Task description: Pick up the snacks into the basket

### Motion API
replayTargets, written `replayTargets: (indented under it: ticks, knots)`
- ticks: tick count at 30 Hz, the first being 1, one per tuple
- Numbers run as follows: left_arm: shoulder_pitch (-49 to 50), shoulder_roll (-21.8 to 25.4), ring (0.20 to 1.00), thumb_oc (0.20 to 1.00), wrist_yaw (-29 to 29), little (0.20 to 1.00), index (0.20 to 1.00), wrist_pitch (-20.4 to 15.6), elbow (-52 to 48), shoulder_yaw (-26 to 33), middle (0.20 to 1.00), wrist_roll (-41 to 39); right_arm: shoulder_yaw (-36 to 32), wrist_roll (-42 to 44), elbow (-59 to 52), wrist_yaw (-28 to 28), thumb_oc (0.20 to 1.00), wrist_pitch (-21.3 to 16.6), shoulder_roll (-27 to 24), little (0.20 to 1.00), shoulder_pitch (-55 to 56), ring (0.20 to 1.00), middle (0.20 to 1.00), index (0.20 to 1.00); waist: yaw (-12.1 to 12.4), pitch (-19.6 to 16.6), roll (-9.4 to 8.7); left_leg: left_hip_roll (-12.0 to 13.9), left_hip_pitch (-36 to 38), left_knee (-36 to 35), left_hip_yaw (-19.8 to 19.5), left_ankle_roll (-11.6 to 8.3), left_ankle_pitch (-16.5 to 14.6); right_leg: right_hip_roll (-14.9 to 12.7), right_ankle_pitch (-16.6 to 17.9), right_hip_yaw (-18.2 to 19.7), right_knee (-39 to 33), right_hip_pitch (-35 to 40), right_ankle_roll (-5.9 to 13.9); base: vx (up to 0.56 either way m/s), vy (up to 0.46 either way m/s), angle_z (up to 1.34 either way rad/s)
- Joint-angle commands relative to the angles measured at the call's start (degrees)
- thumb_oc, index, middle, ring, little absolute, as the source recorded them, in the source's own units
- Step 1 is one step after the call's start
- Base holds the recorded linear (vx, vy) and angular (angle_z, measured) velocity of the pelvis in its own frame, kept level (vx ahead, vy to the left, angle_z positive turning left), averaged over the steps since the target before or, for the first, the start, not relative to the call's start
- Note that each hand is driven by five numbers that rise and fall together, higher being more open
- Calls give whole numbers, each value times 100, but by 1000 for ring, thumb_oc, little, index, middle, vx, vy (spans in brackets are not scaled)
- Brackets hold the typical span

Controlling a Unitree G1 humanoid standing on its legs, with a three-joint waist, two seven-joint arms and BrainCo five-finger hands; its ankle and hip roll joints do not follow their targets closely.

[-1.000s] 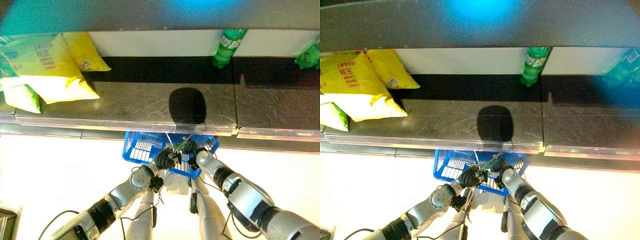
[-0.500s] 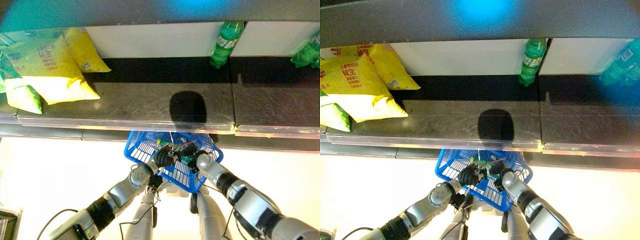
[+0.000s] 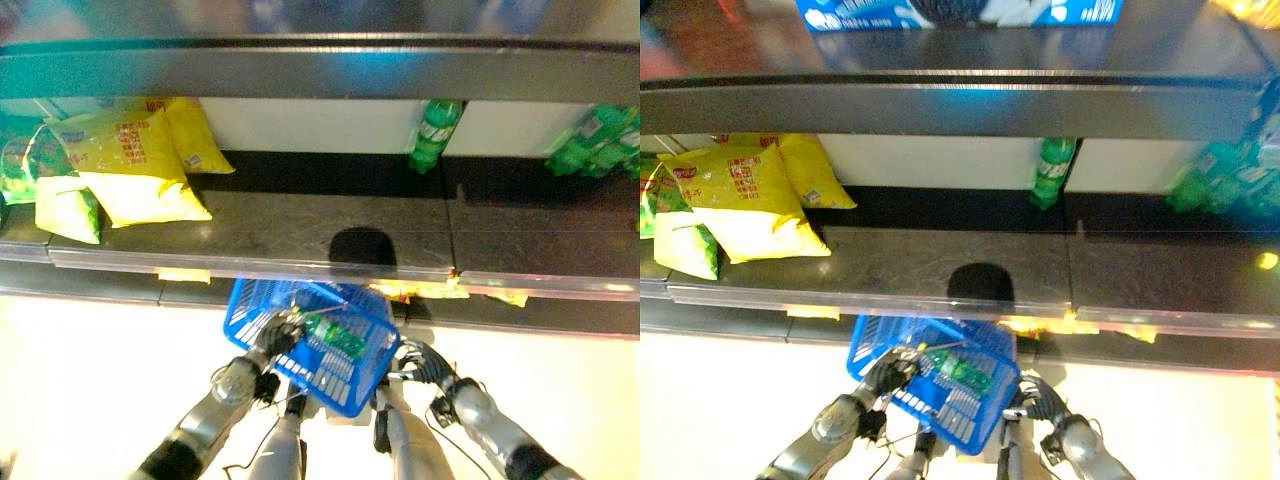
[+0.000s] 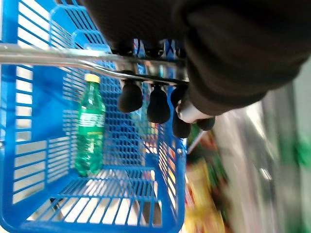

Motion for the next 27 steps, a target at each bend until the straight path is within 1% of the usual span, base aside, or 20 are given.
replayTargets:
  ticks: [1,2,5,7,8,9,10,11,12,13,14,15,17,20,21,22,23,24,25,27]
  knots:
    - [327,123,200,200,-114,200,200,-597,-108,282,200,283,-288,380,357,-32,1000,-283,-32,1000,282,1000,1000,1000,-72,-608,34,-292,-121,234,3,123,-212,150,-1071,1082,238,516,518,94,-90,97]
    - [464,84,200,200,-66,200,200,-611,120,481,200,362,-348,411,469,-41,1000,-282,-2,1000,319,1000,1000,1000,-11,-676,35,-268,-70,169,-25,90,-172,162,-1017,1052,126,586,481,54,-129,70]
    - [639,29,200,200,93,200,200,-676,564,846,200,431,-530,543,568,-92,1000,-350,53,1000,329,1000,1000,1000,110,-761,72,-108,-45,75,-75,-76,-10,195,-977,702,-104,784,454,-43,-182,28]
    - [646,-41,200,200,155,200,200,-675,744,948,200,369,-525,570,539,-76,1000,-376,11,1000,339,1000,1000,1000,156,-761,132,-34,-140,-17,-160,-164,185,234,-1048,486,-168,815,409,-100,-123,18]
    - [646,-44,200,200,156,200,200,-676,745,950,200,369,-523,571,541,-75,1000,-378,9,1000,337,1000,1000,1000,134,-763,136,-38,-143,-21,-181,-166,189,230,-1053,465,-167,819,407,-161,-107,46]
    - [629,-79,200,200,201,200,200,-686,879,1006,200,371,-547,556,452,-109,1000,-396,-62,1000,331,1000,1000,1000,126,-793,248,117,-322,-290,-96,-303,554,246,-1148,140,-117,753,364,-145,-74,61]
    - [622,-108,200,200,236,200,200,-707,862,1043,200,351,-546,546,414,-139,1000,-406,-86,1000,293,1000,1000,1000,138,-808,269,191,-393,-389,17,-306,634,241,-1154,59,-100,710,357,-166,-96,93]
    - [629,-156,200,200,273,200,200,-720,911,1136,200,296,-513,519,395,-150,1000,-397,-103,1000,262,1000,1000,1000,170,-817,260,225,-440,-444,70,-296,650,212,-1144,-20,-116,686,356,-87,-68,98]
    - [633,-178,200,200,299,200,200,-722,1010,1210,200,283,-476,491,355,-143,1000,-385,-119,1000,250,1000,1000,1000,190,-817,228,255,-401,-400,188,-235,571,156,-1142,-105,-122,708,351,-99,-101,115]
    - [648,-222,200,200,335,200,200,-724,1102,1273,200,300,-482,423,326,-152,1000,-377,-169,1000,252,1000,1000,1000,176,-842,204,342,-400,-239,515,-155,481,42,-1122,-314,-156,747,352,-82,-76,95]
    - [646,-224,200,200,335,200,200,-724,1103,1273,200,300,-483,423,326,-152,1000,-376,-170,1000,251,1000,1000,1000,172,-852,211,344,-419,-235,508,-154,487,45,-1107,-321,-167,737,353,-127,-75,95]
    - [694,-275,200,200,290,200,200,-706,1176,1305,200,253,-497,380,368,-181,1000,-338,-187,1000,259,1000,1000,1000,139,-891,210,543,-355,13,1006,-135,361,-126,-1124,-682,-242,837,355,-94,-47,78]
    - [725,-272,200,200,326,200,200,-726,1237,1385,200,216,-499,366,345,-194,1000,-327,-169,1000,303,1000,1000,1000,135,-899,187,703,-253,152,1342,-157,251,-266,-1128,-1000,-275,997,329,-107,-32,129]
    - [725,-231,200,200,356,200,200,-723,1361,1420,200,262,-498,337,311,-202,1000,-311,-127,1000,347,1000,1000,1000,166,-998,204,936,-130,-80,1558,-223,356,-398,-1135,-1445,-256,1194,378,8,17,116]
    - [725,-231,200,200,356,200,200,-723,1361,1420,200,262,-498,337,311,-202,1000,-311,-127,1000,346,1000,1000,1000,165,-997,204,936,-130,-80,1558,-223,356,-398,-1135,-1445,-256,1194,378,88,89,113]
    - [700,-212,200,200,398,200,200,-717,1443,1426,200,308,-509,311,264,-212,1000,-311,-112,1000,370,1000,1000,1000,238,-1036,222,1052,-160,-219,1789,-274,465,-537,-1142,-1802,-254,1371,427,54,87,108]
    - [700,-212,200,200,399,200,200,-717,1443,1425,200,308,-510,311,264,-212,1000,-312,-111,1000,370,1000,1000,1000,229,-1034,223,1049,-161,-218,1780,-273,466,-538,-1142,-1812,-256,1378,428,103,189,135]
    - [768,-167,200,200,367,200,200,-709,1365,1449,200,336,-520,268,316,-224,1000,-278,-95,1000,368,1000,1000,1000,293,-1038,223,984,-148,-250,1791,-263,458,-624,-1086,-1934,-221,1451,439,156,151,113]
    - [827,-149,200,200,372,200,200,-712,1356,1474,200,357,-519,227,315,-213,1000,-267,-99,1000,378,1000,1000,1000,330,-1077,185,949,-91,-216,1761,-312,314,-675,-1180,-1915,-228,1559,511,214,226,128]
    - [912,-107,200,200,366,200,200,-721,1356,1557,200,348,-523,163,374,-213,1000,-244,-66,1000,340,1000,1000,1000,446,-1114,107,846,-154,-60,1746,-282,186,-795,-1044,-1994,-364,1705,592,161,189,80]
